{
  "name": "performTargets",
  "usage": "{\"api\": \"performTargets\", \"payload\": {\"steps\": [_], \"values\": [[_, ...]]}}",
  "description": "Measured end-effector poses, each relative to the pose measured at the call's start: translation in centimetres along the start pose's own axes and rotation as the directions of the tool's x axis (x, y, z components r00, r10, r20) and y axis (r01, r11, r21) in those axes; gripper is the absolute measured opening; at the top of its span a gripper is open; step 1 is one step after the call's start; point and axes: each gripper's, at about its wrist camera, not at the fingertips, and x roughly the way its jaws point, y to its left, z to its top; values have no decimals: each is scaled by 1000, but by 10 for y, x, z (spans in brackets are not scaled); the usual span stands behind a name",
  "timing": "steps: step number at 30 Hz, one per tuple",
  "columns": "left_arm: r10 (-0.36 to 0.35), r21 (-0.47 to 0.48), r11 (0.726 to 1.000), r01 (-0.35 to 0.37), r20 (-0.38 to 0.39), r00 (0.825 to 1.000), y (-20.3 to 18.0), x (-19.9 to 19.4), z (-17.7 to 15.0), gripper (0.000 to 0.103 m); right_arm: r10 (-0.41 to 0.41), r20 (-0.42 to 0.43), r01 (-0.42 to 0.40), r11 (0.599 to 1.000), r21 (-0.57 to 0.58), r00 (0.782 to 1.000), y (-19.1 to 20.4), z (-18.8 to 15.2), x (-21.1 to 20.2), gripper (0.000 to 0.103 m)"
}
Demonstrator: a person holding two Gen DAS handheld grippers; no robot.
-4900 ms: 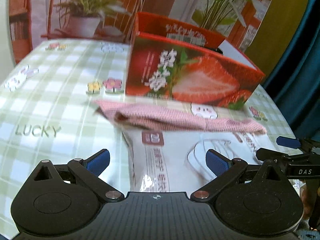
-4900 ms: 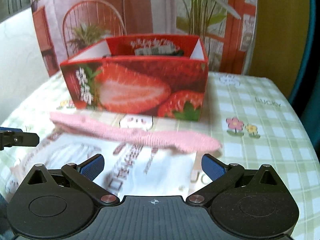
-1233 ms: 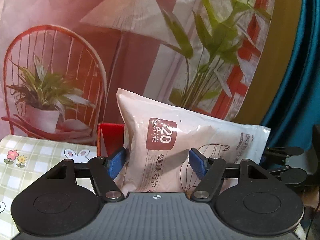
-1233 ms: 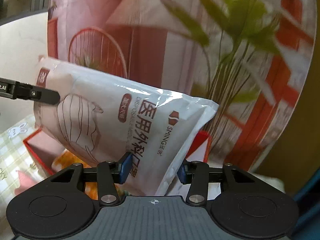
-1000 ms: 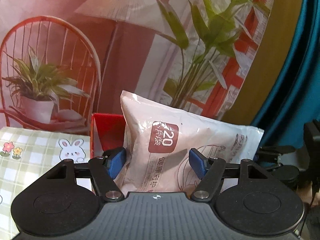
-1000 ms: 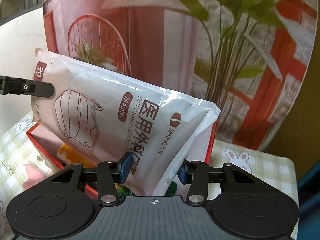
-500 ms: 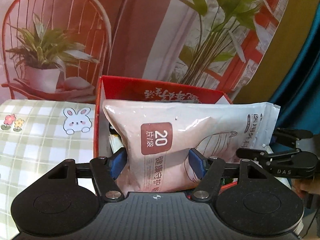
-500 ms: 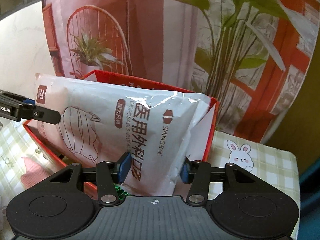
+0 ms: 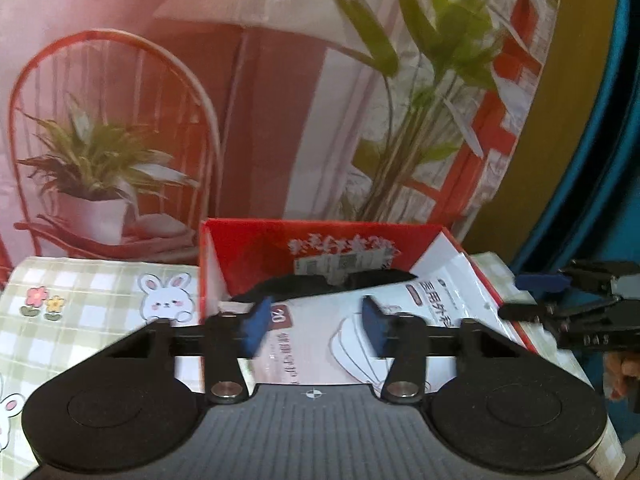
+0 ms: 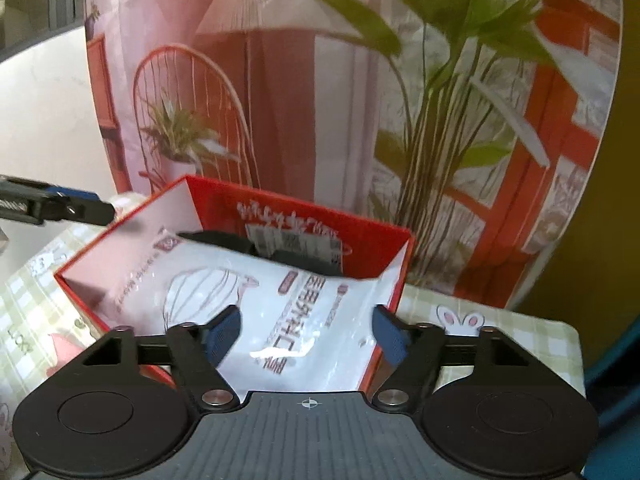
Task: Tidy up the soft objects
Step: 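Withdraw both open tools from the box toward the pink knit cloth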
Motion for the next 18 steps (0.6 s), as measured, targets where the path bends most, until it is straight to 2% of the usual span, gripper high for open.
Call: {"api": "performTargets", "payload": {"steps": [2, 7, 10, 14, 18], "values": [[-20, 27, 999, 20, -23, 1000, -6, 12, -1, 29, 3, 2, -3, 1000, -11, 1000, 1, 5, 1, 33], [-10, 58, 998, 16, -94, 996, -13, 45, -4, 26, 29, -37, -31, 999, -39, 999, 14, 9, 27, 8], [14, 57, 998, -6, -141, 990, -12, 64, -6, 26, 26, -69, -27, 999, -19, 997, 19, 8, 52, 7], [32, 77, 997, -13, -242, 970, -6, 89, -13, 26, 19, -131, -19, 1000, 2, 991, 22, 8, 81, 7], [33, 97, 995, -6, -282, 959, -2, 98, -18, 26, 15, -208, -15, 1000, -3, 978, 24, 3, 100, 7]]}}
